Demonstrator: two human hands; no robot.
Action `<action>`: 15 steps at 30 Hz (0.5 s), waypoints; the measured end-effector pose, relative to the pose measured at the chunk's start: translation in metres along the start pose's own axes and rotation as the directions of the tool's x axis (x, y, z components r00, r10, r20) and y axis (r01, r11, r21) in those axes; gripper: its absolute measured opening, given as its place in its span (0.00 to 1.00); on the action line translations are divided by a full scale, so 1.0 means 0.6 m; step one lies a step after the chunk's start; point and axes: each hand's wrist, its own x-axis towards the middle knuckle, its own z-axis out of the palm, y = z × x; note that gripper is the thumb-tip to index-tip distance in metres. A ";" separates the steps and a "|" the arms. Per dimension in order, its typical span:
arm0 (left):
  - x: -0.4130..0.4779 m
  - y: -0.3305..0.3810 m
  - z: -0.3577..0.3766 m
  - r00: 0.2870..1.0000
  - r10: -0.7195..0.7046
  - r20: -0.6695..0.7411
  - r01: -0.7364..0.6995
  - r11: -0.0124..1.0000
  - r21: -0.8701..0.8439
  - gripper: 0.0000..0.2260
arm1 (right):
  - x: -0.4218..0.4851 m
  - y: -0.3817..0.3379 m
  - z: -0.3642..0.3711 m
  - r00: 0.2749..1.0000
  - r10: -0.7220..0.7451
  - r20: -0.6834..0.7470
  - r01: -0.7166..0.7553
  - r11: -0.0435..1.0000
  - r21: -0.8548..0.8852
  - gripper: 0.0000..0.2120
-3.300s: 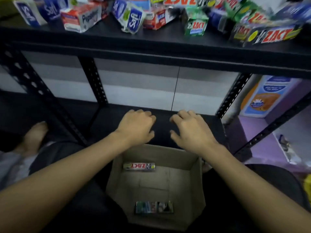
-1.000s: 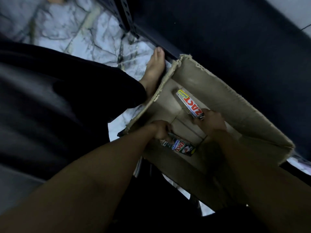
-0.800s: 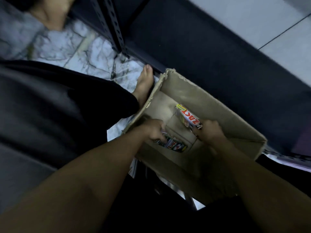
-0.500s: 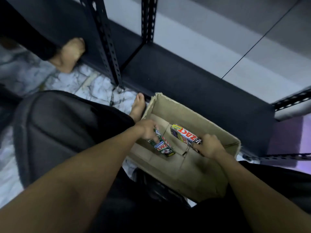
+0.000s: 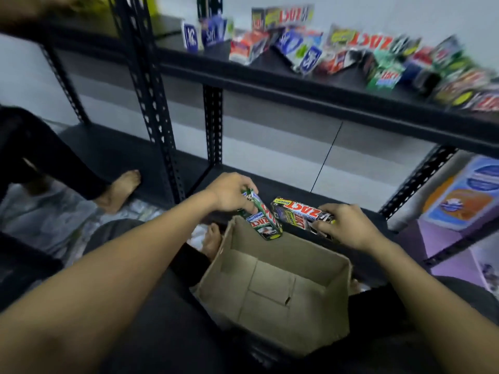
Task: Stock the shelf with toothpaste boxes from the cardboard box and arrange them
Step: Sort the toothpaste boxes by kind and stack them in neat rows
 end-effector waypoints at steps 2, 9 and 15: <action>-0.015 0.030 -0.040 0.996 0.063 -0.058 -0.062 0.998 0.013 0.20 | -0.008 -0.027 -0.049 0.996 -0.045 -0.073 0.043 0.999 -0.021 0.17; -0.088 0.146 -0.196 0.934 0.291 -0.209 -0.258 0.951 0.172 0.22 | -0.049 -0.126 -0.220 0.917 -0.191 -0.349 0.167 0.981 -0.097 0.22; -0.147 0.231 -0.323 0.830 0.415 -0.372 -0.369 0.910 0.192 0.21 | -0.050 -0.180 -0.366 0.780 -0.294 -0.552 0.274 0.954 -0.120 0.23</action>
